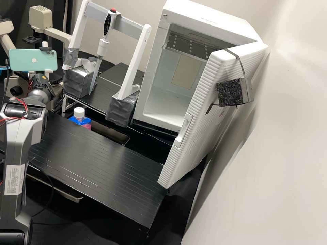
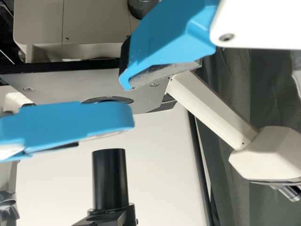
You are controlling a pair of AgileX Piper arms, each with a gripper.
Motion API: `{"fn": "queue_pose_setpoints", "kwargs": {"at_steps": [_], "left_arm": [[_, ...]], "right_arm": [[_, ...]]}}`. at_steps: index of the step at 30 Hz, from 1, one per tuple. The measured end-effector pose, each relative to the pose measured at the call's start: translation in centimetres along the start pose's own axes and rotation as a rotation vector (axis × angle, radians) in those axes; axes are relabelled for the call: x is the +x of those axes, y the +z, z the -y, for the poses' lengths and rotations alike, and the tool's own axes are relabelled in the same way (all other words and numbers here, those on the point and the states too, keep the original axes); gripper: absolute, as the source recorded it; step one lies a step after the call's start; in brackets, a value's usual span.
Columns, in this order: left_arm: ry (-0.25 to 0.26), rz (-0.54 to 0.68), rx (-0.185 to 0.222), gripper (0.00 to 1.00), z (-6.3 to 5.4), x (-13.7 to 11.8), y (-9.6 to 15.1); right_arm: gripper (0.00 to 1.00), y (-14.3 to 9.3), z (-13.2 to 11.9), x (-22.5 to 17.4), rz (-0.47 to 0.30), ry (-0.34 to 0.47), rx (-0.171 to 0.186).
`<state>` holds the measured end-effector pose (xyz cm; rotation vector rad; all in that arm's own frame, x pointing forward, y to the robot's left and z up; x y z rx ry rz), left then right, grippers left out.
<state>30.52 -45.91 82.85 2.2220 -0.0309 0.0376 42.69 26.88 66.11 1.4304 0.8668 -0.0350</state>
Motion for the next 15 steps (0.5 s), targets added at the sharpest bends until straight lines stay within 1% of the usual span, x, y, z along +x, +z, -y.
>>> {"fn": "queue_pose_setpoints", "kwargs": {"at_steps": [7,15], "left_arm": [[0.000,0.000,0.000,1.00,0.0,0.0,0.0],[0.000,0.000,0.000,1.00,0.0,0.0,0.0]], "right_arm": [[0.00,1.4,1.0,1.1,0.068,-0.027,-0.004],[0.00,1.0,0.4,1.9,0.057,-0.004,-0.012]]}}
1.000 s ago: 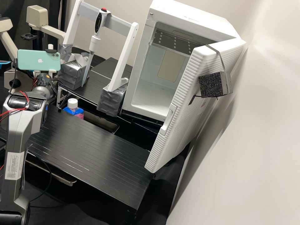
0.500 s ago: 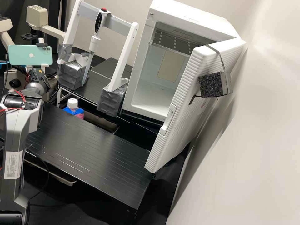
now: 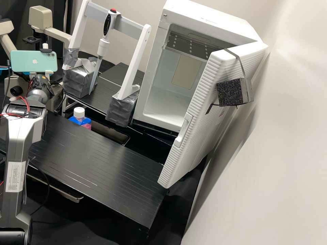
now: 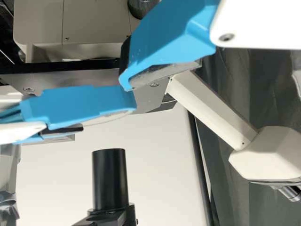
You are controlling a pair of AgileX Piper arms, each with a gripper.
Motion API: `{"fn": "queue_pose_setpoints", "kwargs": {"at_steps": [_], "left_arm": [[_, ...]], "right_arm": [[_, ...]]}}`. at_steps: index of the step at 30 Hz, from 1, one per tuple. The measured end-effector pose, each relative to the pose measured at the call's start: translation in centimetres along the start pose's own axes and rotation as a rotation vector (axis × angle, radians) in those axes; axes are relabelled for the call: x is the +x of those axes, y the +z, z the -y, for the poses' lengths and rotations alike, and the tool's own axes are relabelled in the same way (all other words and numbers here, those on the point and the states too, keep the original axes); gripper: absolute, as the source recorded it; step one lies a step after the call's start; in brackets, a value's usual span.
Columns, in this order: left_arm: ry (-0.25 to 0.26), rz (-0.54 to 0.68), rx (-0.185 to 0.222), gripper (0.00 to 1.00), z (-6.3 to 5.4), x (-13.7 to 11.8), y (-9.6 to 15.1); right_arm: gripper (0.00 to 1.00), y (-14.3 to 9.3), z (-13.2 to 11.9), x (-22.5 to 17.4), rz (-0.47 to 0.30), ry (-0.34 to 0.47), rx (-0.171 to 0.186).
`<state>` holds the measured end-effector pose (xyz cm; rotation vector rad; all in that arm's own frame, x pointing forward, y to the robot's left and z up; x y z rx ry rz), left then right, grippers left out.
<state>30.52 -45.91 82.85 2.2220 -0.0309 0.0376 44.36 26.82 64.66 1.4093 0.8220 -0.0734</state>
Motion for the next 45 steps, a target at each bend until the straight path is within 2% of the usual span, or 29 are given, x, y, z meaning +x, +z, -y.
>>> {"fn": "queue_pose_setpoints", "kwargs": {"at_steps": [10,35,36,39,42,45], "left_arm": [[0.000,0.000,0.000,1.00,0.0,0.0,0.0],[0.000,0.000,0.000,1.00,0.0,0.0,0.0],[0.000,0.000,0.000,1.00,0.0,0.0,0.0],[0.000,0.000,0.000,1.00,0.0,0.0,0.0],[0.000,0.000,0.000,1.00,0.0,0.0,0.0],[0.000,0.000,0.000,1.00,0.0,0.0,0.0]], "right_arm": [[0.00,0.2,0.8,1.5,0.009,-0.005,-0.005],[0.00,0.5,0.3,2.9,0.032,0.022,-0.014],[1.00,0.5,0.3,2.9,0.036,0.022,-0.014],[1.00,0.5,0.3,2.9,0.041,0.020,-0.016],[1.00,0.5,0.3,2.9,0.040,0.014,-0.037],[1.00,0.8,0.6,3.1,0.045,0.009,-0.036]]}}
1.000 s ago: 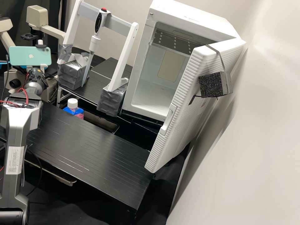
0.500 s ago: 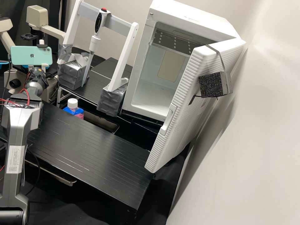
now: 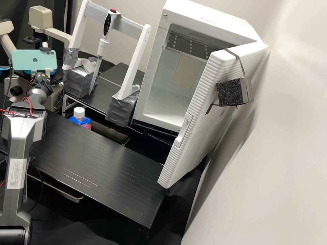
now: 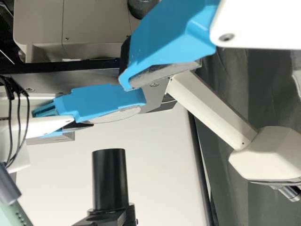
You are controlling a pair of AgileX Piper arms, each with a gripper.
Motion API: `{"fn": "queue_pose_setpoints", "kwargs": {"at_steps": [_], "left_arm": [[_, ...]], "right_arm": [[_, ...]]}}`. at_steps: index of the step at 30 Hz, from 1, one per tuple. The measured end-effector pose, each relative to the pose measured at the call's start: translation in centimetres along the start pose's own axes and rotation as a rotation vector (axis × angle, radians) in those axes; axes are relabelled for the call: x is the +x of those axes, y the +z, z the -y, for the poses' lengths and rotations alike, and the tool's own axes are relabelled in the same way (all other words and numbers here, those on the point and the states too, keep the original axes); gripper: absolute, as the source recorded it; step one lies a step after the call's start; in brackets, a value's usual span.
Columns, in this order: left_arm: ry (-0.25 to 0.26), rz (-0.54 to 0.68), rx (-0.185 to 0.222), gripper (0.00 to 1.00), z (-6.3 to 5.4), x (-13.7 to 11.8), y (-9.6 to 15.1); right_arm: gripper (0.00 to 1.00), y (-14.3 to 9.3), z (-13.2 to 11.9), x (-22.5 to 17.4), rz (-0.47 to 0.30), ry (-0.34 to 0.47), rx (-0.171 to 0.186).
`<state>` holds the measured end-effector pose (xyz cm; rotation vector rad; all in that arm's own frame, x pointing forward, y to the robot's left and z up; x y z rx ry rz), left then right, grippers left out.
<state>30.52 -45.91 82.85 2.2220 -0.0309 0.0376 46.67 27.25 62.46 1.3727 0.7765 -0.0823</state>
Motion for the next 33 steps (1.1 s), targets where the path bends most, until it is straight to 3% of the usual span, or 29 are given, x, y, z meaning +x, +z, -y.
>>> {"fn": "queue_pose_setpoints", "kwargs": {"at_steps": [14,27,30,33], "left_arm": [[0.000,0.000,0.000,1.00,0.0,0.0,0.0],[0.000,0.000,0.000,1.00,0.0,0.0,0.0],[0.000,0.000,0.000,1.00,0.0,0.0,0.0],[0.000,0.000,0.000,1.00,0.0,0.0,0.0]], "right_arm": [[1.00,0.6,0.4,-0.8,-0.027,-0.016,0.020],[1.00,-0.7,-1.3,-7.0,-0.067,-0.056,-0.053],[1.00,-1.3,-1.5,-8.2,-0.094,-0.056,-0.046],[1.00,-1.7,-1.4,-9.7,-0.097,-0.057,-0.014]]}}
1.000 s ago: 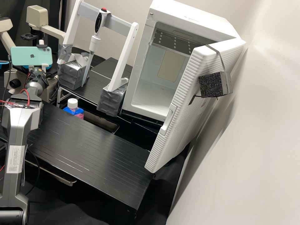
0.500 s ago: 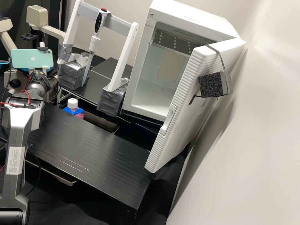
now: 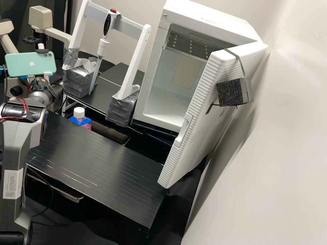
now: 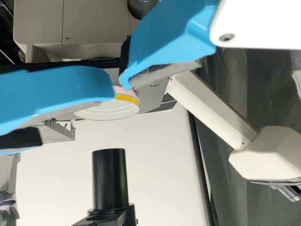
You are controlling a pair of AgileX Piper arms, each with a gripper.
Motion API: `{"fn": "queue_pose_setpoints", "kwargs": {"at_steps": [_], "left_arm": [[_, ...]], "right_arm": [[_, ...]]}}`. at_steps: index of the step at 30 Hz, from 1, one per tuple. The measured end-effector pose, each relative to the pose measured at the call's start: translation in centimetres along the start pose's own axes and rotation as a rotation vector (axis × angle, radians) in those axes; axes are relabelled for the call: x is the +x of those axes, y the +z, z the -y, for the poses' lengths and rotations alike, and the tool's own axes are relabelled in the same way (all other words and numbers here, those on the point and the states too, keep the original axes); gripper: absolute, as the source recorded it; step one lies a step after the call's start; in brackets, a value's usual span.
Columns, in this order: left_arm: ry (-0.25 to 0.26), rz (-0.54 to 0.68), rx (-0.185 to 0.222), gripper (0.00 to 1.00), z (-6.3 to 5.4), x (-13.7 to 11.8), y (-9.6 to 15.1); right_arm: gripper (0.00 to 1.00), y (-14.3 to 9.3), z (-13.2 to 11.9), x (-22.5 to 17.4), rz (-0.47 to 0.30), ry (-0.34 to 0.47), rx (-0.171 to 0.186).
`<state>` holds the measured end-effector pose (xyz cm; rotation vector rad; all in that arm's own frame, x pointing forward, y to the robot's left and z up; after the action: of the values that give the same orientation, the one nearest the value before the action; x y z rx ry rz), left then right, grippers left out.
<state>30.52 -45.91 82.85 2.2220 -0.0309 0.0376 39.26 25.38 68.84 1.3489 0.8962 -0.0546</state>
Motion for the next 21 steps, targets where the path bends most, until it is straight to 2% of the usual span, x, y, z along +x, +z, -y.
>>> {"fn": "queue_pose_setpoints", "kwargs": {"at_steps": [3,6,11,15,16,17,19,21], "left_arm": [[0.000,0.000,0.000,1.00,0.0,0.0,0.0],[0.000,0.000,0.000,1.00,0.0,0.0,0.0],[0.000,0.000,0.000,1.00,0.0,0.0,0.0],[0.000,0.000,0.000,1.00,0.0,0.0,0.0],[0.000,0.000,0.000,1.00,0.0,0.0,0.0],[0.000,0.000,0.000,1.00,0.0,0.0,0.0],[0.000,0.000,0.000,1.00,0.0,0.0,0.0],[0.000,0.000,0.000,1.00,0.0,0.0,0.0]], "right_arm": [[1.00,-0.5,0.3,-1.8,-0.011,0.019,0.039],[1.00,-0.9,0.5,-3.9,-0.031,0.066,0.038],[1.00,-0.9,1.3,-9.1,-0.035,0.214,-0.012],[1.00,-1.3,2.5,-13.0,-0.065,0.322,-0.080],[1.00,-1.5,3.0,-14.1,-0.082,0.349,-0.111],[1.00,-1.7,3.2,-14.6,-0.092,0.366,-0.116],[1.00,-1.8,4.4,-16.4,-0.110,0.419,-0.156],[1.00,-1.9,5.3,-17.6,-0.110,0.435,-0.169]]}}
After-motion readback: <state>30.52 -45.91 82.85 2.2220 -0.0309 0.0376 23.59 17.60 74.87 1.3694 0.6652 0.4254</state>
